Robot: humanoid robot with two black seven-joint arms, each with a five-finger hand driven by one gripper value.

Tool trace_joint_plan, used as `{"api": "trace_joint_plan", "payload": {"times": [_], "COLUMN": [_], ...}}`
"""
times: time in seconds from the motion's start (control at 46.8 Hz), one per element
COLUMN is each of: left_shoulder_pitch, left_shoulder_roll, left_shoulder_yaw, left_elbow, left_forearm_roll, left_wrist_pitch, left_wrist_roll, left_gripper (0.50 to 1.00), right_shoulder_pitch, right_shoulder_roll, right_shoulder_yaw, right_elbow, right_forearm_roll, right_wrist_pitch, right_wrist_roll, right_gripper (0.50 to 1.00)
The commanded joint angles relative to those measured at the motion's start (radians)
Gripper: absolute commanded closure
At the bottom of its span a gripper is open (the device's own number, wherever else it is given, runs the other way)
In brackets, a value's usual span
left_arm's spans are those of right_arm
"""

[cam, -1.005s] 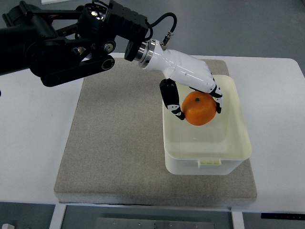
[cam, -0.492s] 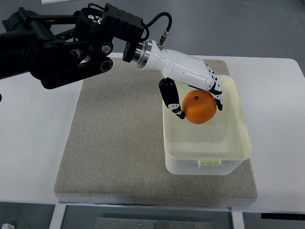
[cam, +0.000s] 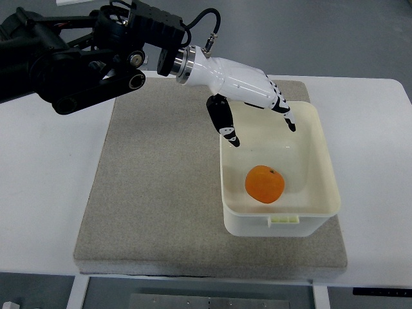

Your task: Put orange in box with left hand

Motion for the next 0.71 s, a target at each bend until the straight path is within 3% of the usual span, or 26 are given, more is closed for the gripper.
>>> {"api": "trace_joint_plan", "payload": {"times": [0.0, 0.535, 0.684], "left_shoulder_pitch": [0.001, 0.07, 0.11], "left_shoulder_roll": [0.012, 0.047, 0.043], "left_shoulder_yaw": [0.001, 0.015, 0.015], "left_elbow": [0.03, 0.381, 0.493], "left_forearm_roll": [0.0, 0.008, 0.005], "left_wrist_pitch": [0.0, 0.003, 0.057], "left_wrist_roll": [0.0, 0.0, 0.0], "left_gripper": [0.628, 0.628, 0.628], "right_shoulder_pitch": [0.0, 0.0, 0.0], "right_shoulder_roll": [0.0, 0.0, 0.0], "right_shoulder_yaw": [0.0, 0.0, -0.001], "right_elbow": [0.0, 0.0, 0.0], "right_forearm_roll": [0.0, 0.0, 0.0], "right_wrist_pitch": [0.0, 0.0, 0.0], "right_wrist_roll": [0.0, 0.0, 0.0], "right_gripper": [0.568, 0.568, 0.568]}}
